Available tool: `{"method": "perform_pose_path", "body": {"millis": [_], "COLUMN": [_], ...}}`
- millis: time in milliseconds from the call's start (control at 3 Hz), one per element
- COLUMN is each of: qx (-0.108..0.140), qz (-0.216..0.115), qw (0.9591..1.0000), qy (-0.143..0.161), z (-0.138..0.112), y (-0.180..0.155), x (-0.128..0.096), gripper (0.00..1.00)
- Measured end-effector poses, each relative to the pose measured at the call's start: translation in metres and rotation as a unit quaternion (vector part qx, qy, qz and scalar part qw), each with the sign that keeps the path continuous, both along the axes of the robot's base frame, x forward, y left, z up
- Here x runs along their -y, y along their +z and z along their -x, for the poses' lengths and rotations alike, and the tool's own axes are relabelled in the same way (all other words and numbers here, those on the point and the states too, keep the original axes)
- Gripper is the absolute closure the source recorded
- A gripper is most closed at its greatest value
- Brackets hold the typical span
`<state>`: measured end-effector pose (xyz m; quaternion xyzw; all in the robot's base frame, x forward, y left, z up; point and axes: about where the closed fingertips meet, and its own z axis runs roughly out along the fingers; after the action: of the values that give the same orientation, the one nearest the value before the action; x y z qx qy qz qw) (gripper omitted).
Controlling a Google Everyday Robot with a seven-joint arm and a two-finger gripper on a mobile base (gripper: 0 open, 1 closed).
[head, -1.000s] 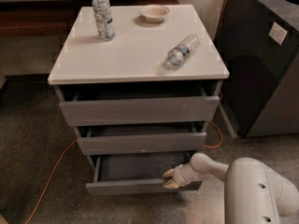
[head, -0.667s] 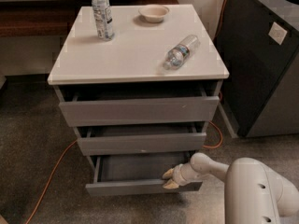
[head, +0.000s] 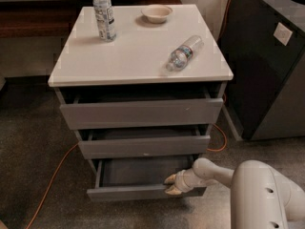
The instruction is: Place water bottle into bottom drawer
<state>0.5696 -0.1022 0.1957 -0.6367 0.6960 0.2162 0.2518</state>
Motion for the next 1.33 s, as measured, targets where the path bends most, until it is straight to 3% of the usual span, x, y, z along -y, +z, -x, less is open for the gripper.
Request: {"method": "perform_pose_path", "body": {"millis": [1000, 1333], "qx": [0.016, 0.074], "qz": [0.002, 0.001], "qw": [0.9998, 0.9965], "qy": [-0.009, -0.039], "z": [0.014, 0.052], "y": [-0.002, 0.011], "x": [-0.002, 0.003], "gripper": [1.0, 1.0]}}
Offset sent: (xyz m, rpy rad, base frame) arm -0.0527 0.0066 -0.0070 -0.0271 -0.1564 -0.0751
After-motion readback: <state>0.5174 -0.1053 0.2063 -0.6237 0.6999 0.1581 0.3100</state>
